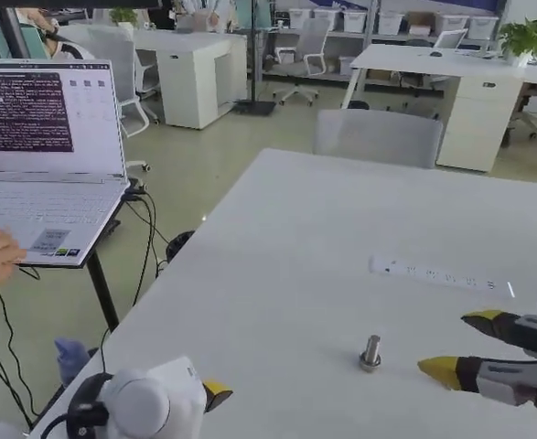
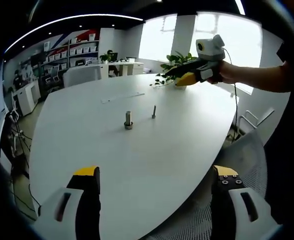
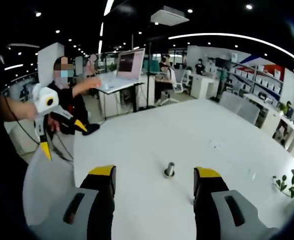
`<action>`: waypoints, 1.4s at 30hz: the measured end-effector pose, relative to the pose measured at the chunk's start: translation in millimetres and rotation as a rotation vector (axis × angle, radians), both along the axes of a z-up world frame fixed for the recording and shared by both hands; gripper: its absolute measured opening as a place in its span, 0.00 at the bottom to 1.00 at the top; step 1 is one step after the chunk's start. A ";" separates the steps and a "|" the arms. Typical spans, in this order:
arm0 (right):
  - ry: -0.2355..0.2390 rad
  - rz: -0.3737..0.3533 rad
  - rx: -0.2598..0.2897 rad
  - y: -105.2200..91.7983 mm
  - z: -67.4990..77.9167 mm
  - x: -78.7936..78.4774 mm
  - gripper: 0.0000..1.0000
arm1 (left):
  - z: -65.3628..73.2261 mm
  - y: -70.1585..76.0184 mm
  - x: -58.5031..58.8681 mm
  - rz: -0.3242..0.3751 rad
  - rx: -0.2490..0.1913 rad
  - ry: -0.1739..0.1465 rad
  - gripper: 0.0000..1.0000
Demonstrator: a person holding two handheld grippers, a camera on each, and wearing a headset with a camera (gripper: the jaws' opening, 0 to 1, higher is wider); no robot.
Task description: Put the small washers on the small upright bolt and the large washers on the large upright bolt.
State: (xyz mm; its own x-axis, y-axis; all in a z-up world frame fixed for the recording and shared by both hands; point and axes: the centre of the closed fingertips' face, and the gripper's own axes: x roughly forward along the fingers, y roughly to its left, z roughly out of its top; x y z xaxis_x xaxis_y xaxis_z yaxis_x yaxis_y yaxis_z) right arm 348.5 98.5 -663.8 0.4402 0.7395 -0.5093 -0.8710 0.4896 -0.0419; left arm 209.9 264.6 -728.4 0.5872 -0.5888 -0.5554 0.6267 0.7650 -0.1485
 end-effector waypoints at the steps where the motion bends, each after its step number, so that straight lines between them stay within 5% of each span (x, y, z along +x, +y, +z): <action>1: -0.014 -0.013 0.011 -5.2 1.5 -2.3 0.65 | 1.0 -0.4 -0.3 0.002 0.000 -0.002 0.92; 11: -0.037 -0.059 0.091 -31.3 0.3 -38.7 0.72 | 13.0 -6.1 -6.8 0.023 -0.021 -0.045 0.95; 23: 0.050 -0.126 0.059 -78.4 -57.0 -86.0 0.80 | 15.8 -12.7 -12.4 0.028 -0.068 -0.079 0.97; 34: 0.092 -0.164 0.048 -95.3 -87.8 -115.8 0.92 | -0.5 -21.7 -11.1 -0.001 -0.046 -0.064 0.98; 42: 0.115 -0.179 0.083 -93.0 -89.3 -118.9 0.98 | -6.1 -23.4 -14.5 -0.007 -0.045 -0.053 0.98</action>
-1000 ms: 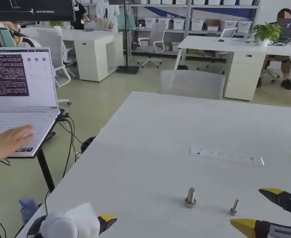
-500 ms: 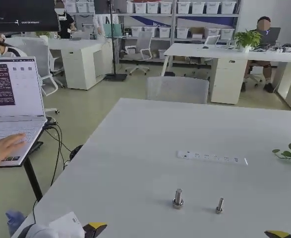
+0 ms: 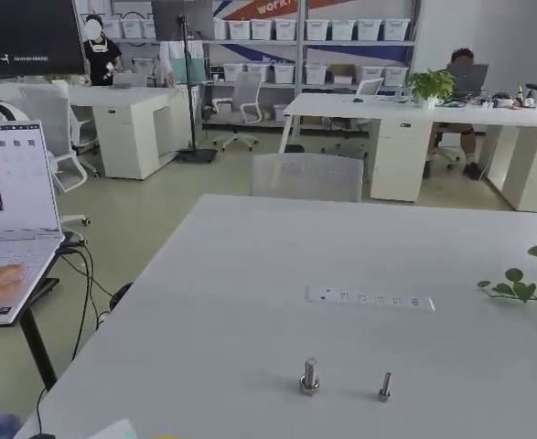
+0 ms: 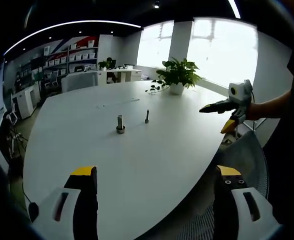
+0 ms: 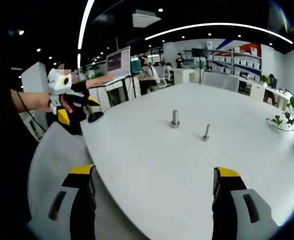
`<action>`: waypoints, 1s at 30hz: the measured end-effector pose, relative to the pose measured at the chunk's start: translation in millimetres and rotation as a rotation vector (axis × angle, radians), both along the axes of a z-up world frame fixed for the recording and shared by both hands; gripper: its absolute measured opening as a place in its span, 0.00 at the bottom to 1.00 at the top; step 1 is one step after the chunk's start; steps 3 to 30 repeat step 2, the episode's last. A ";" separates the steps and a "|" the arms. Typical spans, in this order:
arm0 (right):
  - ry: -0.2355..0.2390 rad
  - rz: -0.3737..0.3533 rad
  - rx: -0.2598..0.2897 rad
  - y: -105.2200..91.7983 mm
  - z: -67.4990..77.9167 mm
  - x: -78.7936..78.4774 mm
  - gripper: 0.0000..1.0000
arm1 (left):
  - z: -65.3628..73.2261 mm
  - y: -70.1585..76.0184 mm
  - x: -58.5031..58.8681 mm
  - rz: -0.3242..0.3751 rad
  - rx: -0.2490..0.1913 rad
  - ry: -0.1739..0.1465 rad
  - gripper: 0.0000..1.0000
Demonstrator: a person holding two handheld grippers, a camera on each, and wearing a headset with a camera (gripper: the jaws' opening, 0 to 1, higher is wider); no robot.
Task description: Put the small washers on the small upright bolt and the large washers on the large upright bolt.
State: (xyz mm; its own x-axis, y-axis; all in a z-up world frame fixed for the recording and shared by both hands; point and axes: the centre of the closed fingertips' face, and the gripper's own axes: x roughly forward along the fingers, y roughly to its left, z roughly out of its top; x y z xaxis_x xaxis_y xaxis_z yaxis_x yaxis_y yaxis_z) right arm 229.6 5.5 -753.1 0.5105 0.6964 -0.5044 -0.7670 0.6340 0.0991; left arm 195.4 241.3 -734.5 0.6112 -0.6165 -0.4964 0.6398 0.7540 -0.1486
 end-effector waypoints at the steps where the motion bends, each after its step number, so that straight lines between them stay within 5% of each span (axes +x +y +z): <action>1: -0.001 0.000 0.001 0.4 -0.4 -0.3 0.98 | 0.0 -0.2 -0.2 0.001 -0.003 0.000 0.98; 30: -0.001 0.002 0.001 0.7 -0.8 -0.8 0.99 | -0.4 0.0 -0.5 0.000 -0.003 0.001 0.98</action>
